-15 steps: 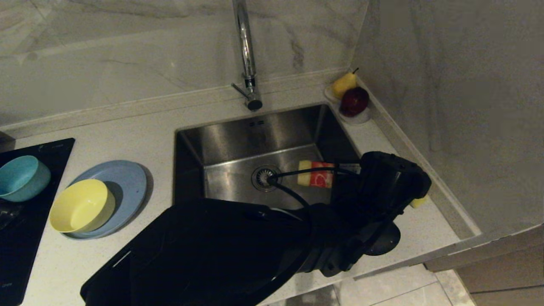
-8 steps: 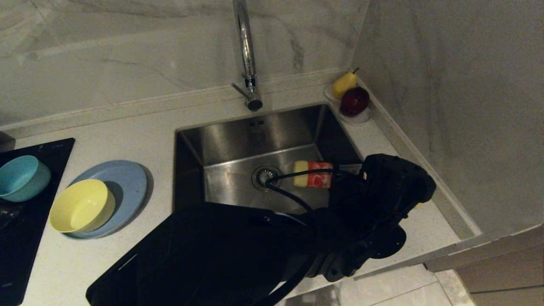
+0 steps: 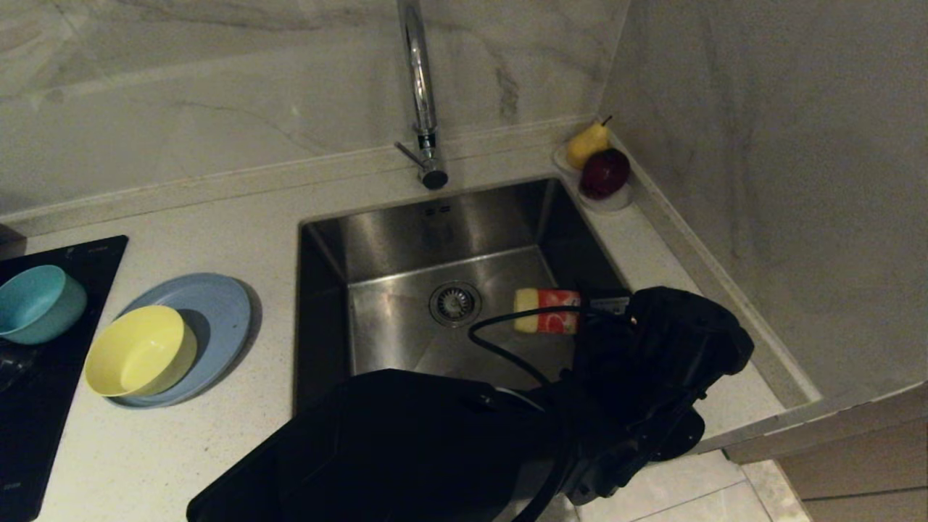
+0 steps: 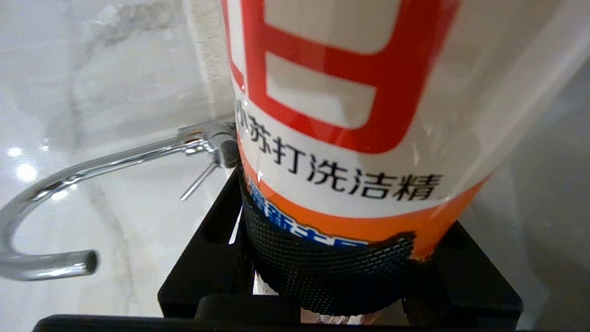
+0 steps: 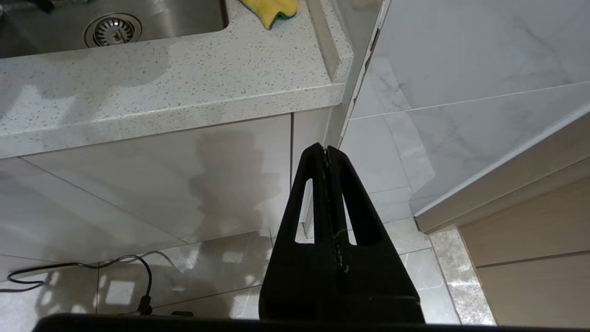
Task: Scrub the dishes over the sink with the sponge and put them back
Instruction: Squeeze it onto the sponge
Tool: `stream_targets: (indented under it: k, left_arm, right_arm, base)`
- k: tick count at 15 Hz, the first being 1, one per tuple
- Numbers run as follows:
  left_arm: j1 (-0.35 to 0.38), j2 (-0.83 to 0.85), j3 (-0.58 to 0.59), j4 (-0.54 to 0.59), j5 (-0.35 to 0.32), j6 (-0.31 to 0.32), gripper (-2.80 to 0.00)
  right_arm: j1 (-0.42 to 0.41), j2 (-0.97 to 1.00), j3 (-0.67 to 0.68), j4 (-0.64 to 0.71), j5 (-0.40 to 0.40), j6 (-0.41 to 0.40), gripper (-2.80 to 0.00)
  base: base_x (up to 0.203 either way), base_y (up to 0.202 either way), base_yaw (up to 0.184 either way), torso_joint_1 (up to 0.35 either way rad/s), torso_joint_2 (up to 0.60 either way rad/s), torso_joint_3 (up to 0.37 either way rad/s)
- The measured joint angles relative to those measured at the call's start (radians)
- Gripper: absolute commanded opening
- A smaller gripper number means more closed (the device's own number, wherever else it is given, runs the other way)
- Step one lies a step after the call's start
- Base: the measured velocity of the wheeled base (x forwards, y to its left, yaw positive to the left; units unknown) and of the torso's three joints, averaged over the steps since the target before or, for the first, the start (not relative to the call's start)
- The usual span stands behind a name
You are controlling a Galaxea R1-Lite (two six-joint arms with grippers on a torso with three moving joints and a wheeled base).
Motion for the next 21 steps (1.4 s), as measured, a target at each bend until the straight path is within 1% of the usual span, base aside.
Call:
stream_targets:
  k: [2, 8, 9, 11, 14, 19, 21]
  left_arm:
    - [-0.003, 0.013, 0.000, -0.030, 0.000, 0.001, -2.80]
    - [-0.003, 0.028, 0.000, -0.031, -0.002, 0.004, -2.80]
    - [-0.003, 0.027, 0.000, -0.024, -0.002, 0.017, -2.80]
    - [-0.002, 0.025, 0.000, -0.023, -0.003, 0.070, -2.80]
    - [-0.001, 0.022, -0.002, -0.022, -0.005, 0.106, -2.80]
    - [0.001, 0.025, -0.014, -0.023, -0.005, 0.113, -2.80]
    - [0.001, 0.026, -0.015, -0.023, -0.005, 0.127, -2.80]
  right_arm:
    - [0.000, 0.000, 0.000, 0.000, 0.001, 0.000, -2.80]
    - [0.000, 0.000, 0.000, 0.000, 0.000, 0.000, -2.80]
    - [0.000, 0.000, 0.000, 0.000, 0.001, 0.000, -2.80]
    - [0.000, 0.000, 0.000, 0.000, 0.000, 0.000, -2.80]
    - [0.000, 0.000, 0.000, 0.000, 0.000, 0.000, -2.80]
    - [0.000, 0.000, 0.000, 0.000, 0.000, 0.000, -2.80]
    - [0.000, 0.000, 0.000, 0.000, 0.000, 0.000, -2.80]
  base:
    - [0.000, 0.000, 0.000, 0.000, 0.00, 0.000]
    - [0.000, 0.000, 0.000, 0.000, 0.00, 0.000]
    - [0.000, 0.000, 0.000, 0.000, 0.00, 0.000]
    - [0.000, 0.000, 0.000, 0.000, 0.00, 0.000]
    - [0.000, 0.000, 0.000, 0.000, 0.00, 0.000]
    - [0.000, 0.000, 0.000, 0.000, 0.00, 0.000]
    - [0.000, 0.000, 0.000, 0.000, 0.00, 0.000]
